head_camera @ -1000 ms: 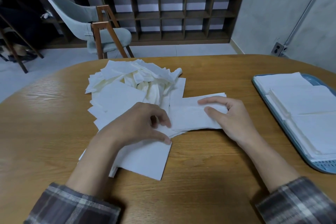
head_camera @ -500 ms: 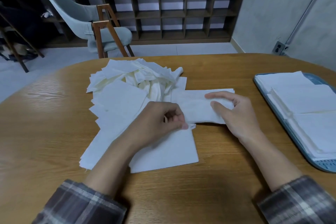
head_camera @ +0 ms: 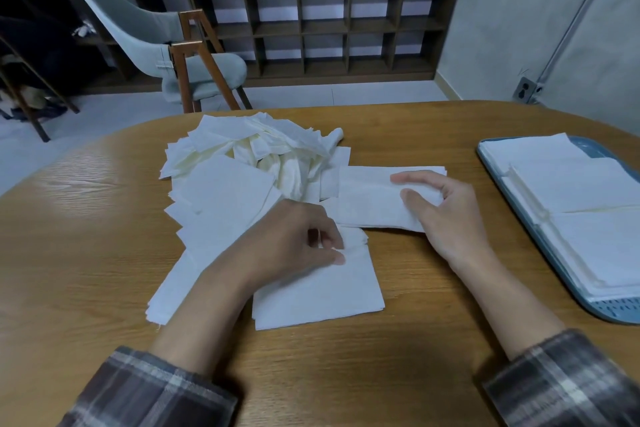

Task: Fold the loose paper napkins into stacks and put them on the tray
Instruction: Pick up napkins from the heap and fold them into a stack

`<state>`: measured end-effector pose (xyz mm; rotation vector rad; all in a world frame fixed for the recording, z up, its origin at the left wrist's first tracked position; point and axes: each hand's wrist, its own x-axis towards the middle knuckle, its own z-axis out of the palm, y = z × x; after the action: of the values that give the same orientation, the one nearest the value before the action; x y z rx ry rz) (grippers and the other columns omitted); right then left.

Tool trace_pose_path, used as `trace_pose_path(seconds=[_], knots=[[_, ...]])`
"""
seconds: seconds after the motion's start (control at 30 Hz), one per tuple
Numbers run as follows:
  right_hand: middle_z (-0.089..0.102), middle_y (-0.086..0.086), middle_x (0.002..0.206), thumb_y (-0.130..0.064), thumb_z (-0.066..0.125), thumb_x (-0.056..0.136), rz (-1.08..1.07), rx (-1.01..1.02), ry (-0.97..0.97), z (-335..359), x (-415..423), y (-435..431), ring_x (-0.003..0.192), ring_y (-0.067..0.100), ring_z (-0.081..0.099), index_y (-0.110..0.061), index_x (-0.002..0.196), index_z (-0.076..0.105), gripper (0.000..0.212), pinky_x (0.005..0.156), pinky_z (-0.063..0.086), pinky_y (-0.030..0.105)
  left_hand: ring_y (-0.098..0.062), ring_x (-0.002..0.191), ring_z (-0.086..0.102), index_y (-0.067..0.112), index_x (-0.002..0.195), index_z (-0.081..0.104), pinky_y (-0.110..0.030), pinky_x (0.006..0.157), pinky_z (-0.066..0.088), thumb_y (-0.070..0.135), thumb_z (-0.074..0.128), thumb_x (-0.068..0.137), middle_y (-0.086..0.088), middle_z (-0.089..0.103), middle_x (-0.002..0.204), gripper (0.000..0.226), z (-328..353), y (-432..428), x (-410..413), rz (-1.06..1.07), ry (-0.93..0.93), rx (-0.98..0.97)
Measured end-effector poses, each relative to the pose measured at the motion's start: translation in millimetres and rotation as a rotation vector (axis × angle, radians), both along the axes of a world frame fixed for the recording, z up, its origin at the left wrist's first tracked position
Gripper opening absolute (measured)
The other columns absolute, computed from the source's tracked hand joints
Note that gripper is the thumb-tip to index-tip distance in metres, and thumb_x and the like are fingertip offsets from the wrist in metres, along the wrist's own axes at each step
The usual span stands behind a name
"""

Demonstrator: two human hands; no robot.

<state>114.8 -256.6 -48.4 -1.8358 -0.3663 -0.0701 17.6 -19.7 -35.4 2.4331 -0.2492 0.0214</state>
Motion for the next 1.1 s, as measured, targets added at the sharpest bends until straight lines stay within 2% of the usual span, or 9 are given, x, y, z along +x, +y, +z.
trace_pose_path(seconds=[0.23,0.33,0.47,0.6,0.7,0.83,0.97,1.03,1.1], knots=[[0.071,-0.038,0.106,-0.004,0.064,0.1,0.017,-0.004,-0.02,3,-3,0,0.108,-0.022,0.058,-0.026,0.106,0.081,0.029,0.086,0.036,-0.004,-0.004,0.082,0.071,0.023,0.084,0.083,-0.012,0.072,0.047,0.025,0.09,0.084,0.016,0.076,0.081,0.007,1,-11,-2,0.013,-0.081,-0.05],[0.072,-0.036,0.107,-0.003,0.064,0.1,0.04,0.009,-0.038,5,-6,0,0.112,-0.02,0.058,-0.025,0.108,0.081,0.029,0.09,0.036,-0.003,-0.004,0.084,0.071,0.023,0.083,0.082,-0.018,0.075,0.052,0.028,0.089,0.084,0.018,0.076,0.08,0.009,2,-16,-4,0.028,-0.065,-0.091],[0.075,-0.028,0.111,-0.006,0.065,0.101,0.097,0.075,-0.061,9,-8,1,0.115,-0.014,0.061,-0.022,0.109,0.08,0.023,0.092,0.039,0.001,-0.006,0.1,0.071,0.023,0.087,0.08,-0.02,0.084,0.051,0.03,0.087,0.086,0.015,0.078,0.095,0.01,8,-18,-5,0.04,-0.133,-0.187],[0.077,-0.019,0.115,-0.028,0.064,0.104,0.182,0.137,-0.007,13,-11,0,0.118,-0.007,0.063,-0.021,0.109,0.081,0.019,0.099,0.041,0.014,-0.013,0.091,0.073,0.021,0.092,0.08,-0.031,0.085,0.058,0.026,0.083,0.09,0.012,0.078,0.091,0.006,13,-19,-7,0.126,-0.141,-0.353],[0.079,-0.008,0.114,-0.044,0.066,0.098,0.346,0.14,0.059,14,-15,1,0.115,0.007,0.069,-0.018,0.109,0.081,0.032,0.099,0.048,0.027,-0.016,0.083,0.073,0.02,0.092,0.079,-0.024,0.075,0.054,0.023,0.083,0.09,0.008,0.078,0.086,0.005,12,-23,-6,0.229,-0.233,-0.45],[0.081,0.0,0.099,-0.021,0.072,0.097,0.423,0.133,0.134,12,-22,7,0.09,0.012,0.075,-0.012,0.105,0.081,0.014,0.076,0.055,0.022,-0.014,0.075,0.069,0.025,0.099,0.078,-0.018,0.072,0.05,0.025,0.086,0.087,0.005,0.076,0.082,0.014,13,-28,-6,0.28,-0.242,-0.515],[0.082,0.001,0.102,-0.018,0.07,0.099,0.283,0.22,0.176,15,-19,6,0.093,0.014,0.077,-0.014,0.108,0.08,0.014,0.077,0.057,0.022,-0.01,0.086,0.071,0.035,0.119,0.072,-0.016,0.077,0.051,0.028,0.087,0.086,0.003,0.076,0.086,0.036,16,-16,-4,0.28,-0.168,-0.478],[0.081,0.001,0.108,-0.018,0.069,0.099,0.285,0.266,0.219,17,-18,3,0.1,0.017,0.077,-0.015,0.114,0.079,0.018,0.083,0.058,0.025,-0.007,0.087,0.071,0.033,0.123,0.07,-0.012,0.071,0.048,0.02,0.086,0.087,0.002,0.077,0.086,0.041,19,-11,-3,0.306,-0.149,-0.542],[0.079,0.003,0.115,-0.018,0.07,0.098,0.35,0.272,0.251,19,-20,4,0.107,0.02,0.076,-0.014,0.121,0.075,0.024,0.088,0.06,0.03,-0.001,0.077,0.07,0.029,0.123,0.071,-0.009,0.062,0.045,0.014,0.086,0.086,0.002,0.078,0.084,0.042,22,-11,-3,0.337,-0.149,-0.606]])
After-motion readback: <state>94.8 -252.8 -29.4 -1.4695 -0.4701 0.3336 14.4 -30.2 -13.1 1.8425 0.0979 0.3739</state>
